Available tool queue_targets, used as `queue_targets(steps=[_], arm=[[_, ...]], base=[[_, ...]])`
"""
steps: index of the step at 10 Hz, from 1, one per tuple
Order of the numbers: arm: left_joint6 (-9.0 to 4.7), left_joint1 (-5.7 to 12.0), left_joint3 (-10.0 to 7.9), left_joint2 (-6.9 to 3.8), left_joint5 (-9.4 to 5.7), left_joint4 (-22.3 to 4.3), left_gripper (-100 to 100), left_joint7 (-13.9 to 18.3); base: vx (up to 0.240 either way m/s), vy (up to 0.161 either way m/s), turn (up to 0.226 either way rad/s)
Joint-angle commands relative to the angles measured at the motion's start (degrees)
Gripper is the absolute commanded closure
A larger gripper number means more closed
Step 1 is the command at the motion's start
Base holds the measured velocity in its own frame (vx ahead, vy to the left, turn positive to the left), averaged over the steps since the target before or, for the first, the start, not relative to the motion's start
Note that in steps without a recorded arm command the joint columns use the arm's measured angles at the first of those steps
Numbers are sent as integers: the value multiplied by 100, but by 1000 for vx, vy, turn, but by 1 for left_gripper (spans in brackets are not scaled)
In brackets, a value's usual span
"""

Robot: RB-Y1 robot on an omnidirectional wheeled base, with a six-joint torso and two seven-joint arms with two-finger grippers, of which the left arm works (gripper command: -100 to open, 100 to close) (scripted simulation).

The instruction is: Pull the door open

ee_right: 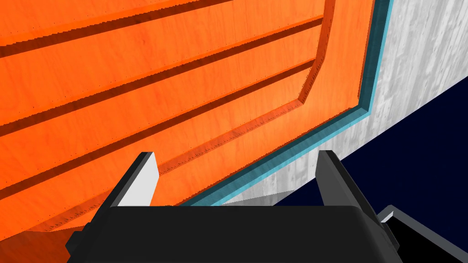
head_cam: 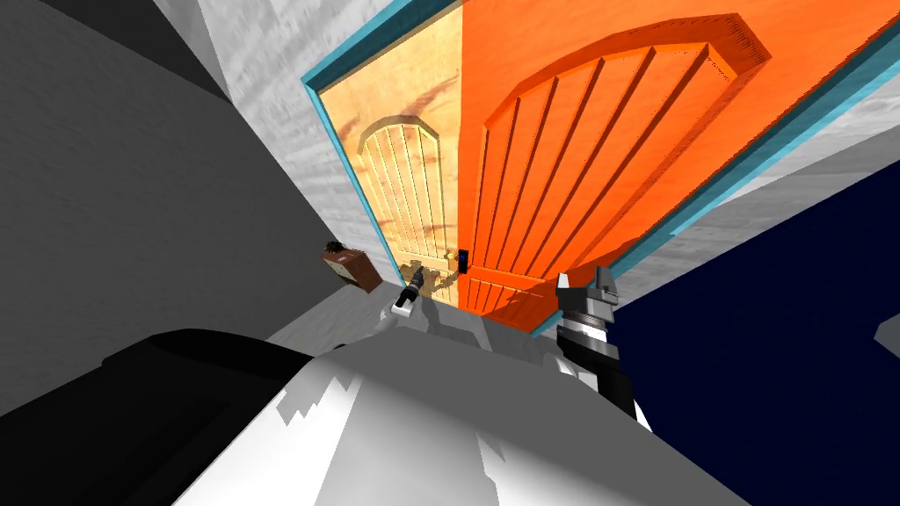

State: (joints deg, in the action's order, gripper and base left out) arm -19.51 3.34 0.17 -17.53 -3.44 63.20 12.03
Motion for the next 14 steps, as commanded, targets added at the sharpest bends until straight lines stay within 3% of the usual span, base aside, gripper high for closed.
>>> queue_targets(steps=[1, 4, 6, 8, 11, 12, 13, 14], arm=[[-7, -64, -158, -48, -30, -45, -100, -21], [-66, -5, -507, -185, -118, -319, -100, -21], [-118, 118, -638, -186, -158, -453, -100, -20], [-148, 224, -632, -129, -163, -482, -100, -20], [-193, 431, -494, 42, -142, -447, -100, -19], [-138, 354, -538, 24, -144, -376, -100, -35], [-138, 354, -538, 24, -144, -376, 100, -35], [-138, 354, -538, 24, -144, -376, 100, -35]], base=[[-7, 14, -85], [24, 13, -153], [140, 3, -274], [181, -26, -187], [219, -65, -217], [94, -62, -33], [-10, 11, 35], [-27, 28, 0]])
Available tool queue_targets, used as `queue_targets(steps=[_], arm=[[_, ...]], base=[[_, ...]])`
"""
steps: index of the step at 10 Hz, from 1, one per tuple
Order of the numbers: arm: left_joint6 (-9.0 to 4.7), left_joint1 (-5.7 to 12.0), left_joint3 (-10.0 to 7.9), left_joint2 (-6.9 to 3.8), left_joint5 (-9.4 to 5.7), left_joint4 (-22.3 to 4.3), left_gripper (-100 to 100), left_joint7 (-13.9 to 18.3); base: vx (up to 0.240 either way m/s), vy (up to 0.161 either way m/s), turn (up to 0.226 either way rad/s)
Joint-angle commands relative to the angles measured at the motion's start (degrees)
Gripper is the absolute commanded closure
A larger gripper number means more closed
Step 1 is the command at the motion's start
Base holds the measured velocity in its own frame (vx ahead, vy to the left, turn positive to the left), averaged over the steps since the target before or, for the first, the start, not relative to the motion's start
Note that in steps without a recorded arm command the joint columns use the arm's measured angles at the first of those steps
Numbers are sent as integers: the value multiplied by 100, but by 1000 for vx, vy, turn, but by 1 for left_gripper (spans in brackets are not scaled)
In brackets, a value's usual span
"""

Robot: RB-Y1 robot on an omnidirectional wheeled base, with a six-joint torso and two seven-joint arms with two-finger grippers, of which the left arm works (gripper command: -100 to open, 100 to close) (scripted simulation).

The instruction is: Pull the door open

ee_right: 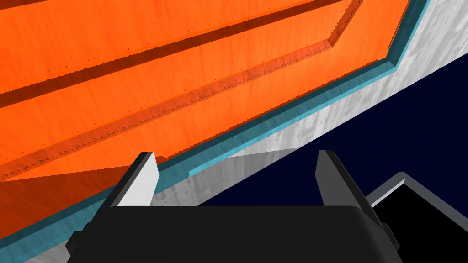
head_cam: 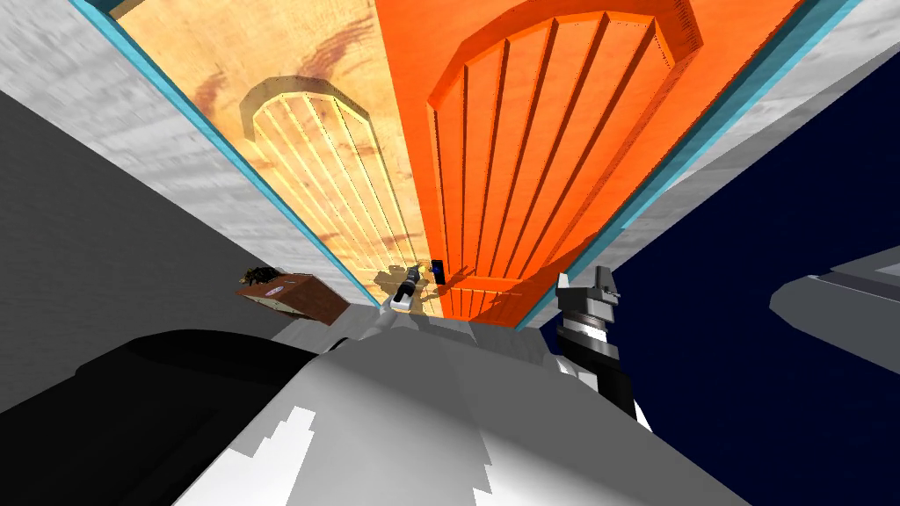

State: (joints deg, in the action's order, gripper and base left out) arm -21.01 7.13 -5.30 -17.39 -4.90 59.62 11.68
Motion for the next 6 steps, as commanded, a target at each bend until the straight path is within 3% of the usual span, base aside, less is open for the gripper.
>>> queue_targets(steps=[1, 4, 5, 6], arm=[[12, -26, 10, 10, 2, -18, 100, -1], [12, -26, 10, 10, 2, -18, 100, -1], [27, -134, -90, -98, -18, -52, -100, 8], [29, -154, -102, -116, -21, -53, -100, 11]], base=[[-31, 21, -5], [-13, 6, 3], [-117, 80, 185], [-206, 119, 138]])
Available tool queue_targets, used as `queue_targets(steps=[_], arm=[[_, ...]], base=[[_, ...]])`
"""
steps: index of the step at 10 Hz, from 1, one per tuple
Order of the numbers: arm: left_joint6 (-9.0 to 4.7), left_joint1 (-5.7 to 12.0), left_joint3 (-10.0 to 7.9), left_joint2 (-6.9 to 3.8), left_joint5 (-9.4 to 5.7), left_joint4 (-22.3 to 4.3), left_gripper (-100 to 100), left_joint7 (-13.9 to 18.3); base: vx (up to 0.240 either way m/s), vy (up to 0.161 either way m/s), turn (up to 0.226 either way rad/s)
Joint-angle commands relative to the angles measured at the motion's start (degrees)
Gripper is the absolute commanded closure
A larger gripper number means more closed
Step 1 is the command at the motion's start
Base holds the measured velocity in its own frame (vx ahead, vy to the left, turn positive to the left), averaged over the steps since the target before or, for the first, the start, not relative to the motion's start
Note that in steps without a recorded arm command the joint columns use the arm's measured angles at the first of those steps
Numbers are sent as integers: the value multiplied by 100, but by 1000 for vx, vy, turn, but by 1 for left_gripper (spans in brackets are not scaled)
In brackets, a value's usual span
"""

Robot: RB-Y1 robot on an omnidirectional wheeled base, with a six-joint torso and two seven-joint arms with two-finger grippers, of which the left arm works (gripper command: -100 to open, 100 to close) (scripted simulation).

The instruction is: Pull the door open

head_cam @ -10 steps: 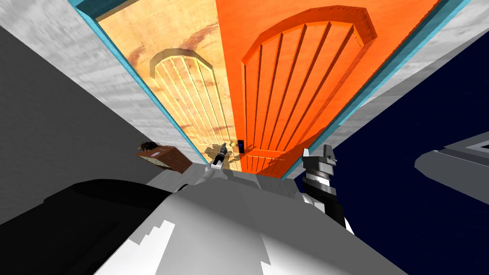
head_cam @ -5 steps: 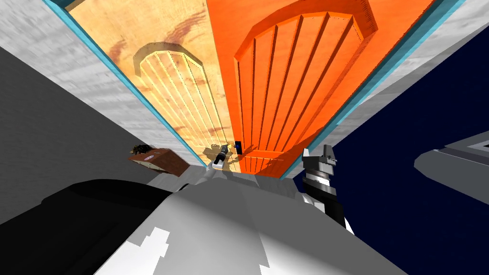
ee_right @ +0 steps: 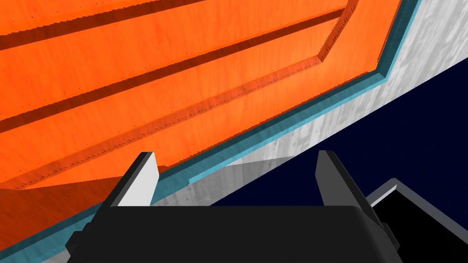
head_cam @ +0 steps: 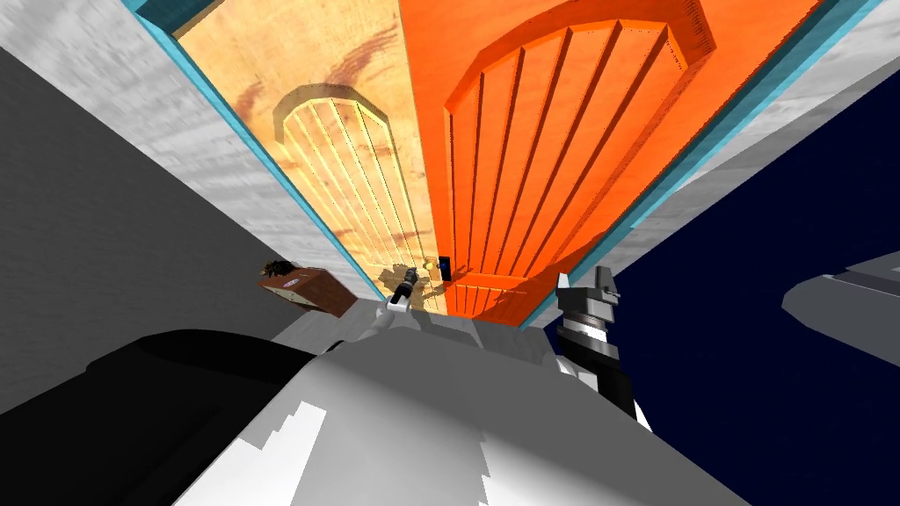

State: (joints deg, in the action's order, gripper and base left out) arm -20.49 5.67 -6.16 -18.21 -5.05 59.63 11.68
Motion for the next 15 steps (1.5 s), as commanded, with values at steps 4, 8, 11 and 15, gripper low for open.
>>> queue_targets(steps=[4, 8, 11, 15], arm=[[-31, -67, 77, -38, 8, 37, -100, 56], [-1, -136, 49, -95, 2, 78, -100, 72], [49, -247, -244, -265, -41, -63, -100, 24], [51, -159, -218, -202, -32, -57, -100, 2]], base=[[-188, -7, 9], [-113, -55, -6], [28, 81, 153], [151, -7, -37]])
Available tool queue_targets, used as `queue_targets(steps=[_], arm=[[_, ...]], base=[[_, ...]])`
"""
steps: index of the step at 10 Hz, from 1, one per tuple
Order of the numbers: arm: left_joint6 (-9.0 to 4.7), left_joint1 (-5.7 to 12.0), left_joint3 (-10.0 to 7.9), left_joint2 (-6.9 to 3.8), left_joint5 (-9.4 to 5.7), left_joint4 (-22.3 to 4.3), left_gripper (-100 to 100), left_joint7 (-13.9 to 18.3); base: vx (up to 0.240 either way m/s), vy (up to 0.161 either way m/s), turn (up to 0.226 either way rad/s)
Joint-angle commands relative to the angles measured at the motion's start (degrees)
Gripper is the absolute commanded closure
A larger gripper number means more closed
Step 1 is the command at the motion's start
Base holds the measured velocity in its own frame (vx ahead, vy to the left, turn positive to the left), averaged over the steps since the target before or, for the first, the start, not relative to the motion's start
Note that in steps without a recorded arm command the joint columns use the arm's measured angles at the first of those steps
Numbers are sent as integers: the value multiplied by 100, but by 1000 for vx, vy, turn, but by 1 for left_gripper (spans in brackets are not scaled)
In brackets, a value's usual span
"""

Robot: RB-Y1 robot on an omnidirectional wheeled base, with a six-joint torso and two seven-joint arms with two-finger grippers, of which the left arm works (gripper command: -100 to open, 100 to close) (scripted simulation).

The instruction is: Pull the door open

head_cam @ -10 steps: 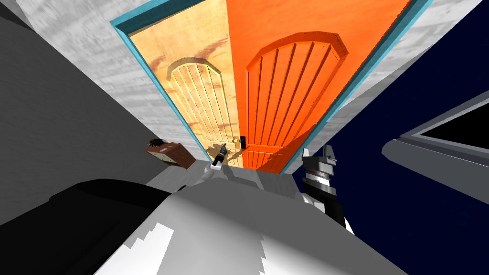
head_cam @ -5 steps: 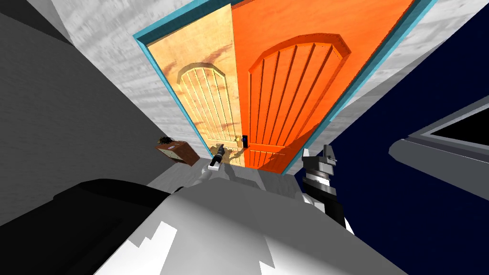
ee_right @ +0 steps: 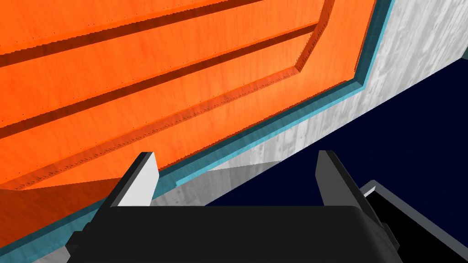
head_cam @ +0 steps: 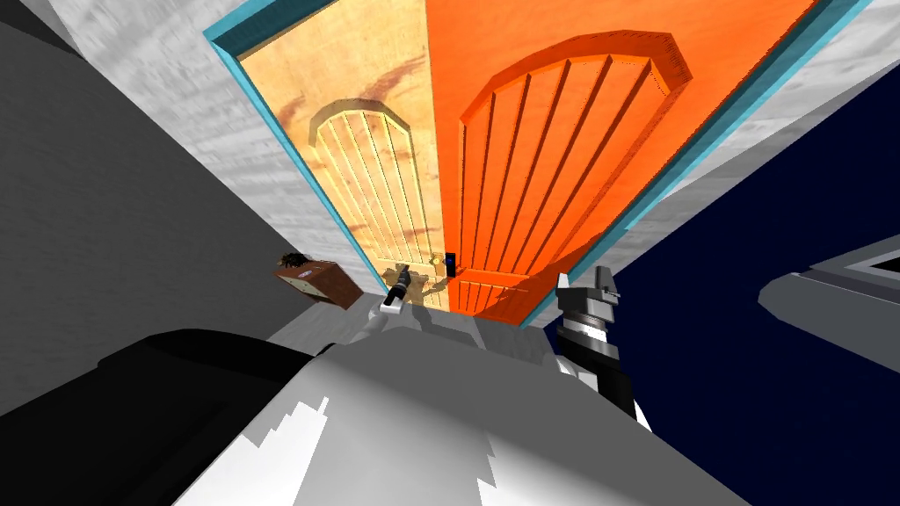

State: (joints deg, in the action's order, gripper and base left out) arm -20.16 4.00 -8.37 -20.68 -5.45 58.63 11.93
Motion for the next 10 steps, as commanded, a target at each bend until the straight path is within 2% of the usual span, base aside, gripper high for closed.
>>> queue_targets(steps=[1, 2, 4, 5, 6, 10], arm=[[14, 47, 38, 81, 15, 58, -100, -26], [9, 91, 79, 123, 24, 75, -100, -29], [-11, 234, 231, 265, 52, 142, -100, -33], [7, 187, 190, 208, 40, 137, -100, -25], [7, 187, 190, 208, 40, 137, 100, -25], [7, 187, 190, 208, 40, 137, 100, -25]], base=[[178, -61, -98], [189, -49, -112], [198, -149, -207], [79, -66, -31], [-8, 7, 33], [-22, 19, 0]])
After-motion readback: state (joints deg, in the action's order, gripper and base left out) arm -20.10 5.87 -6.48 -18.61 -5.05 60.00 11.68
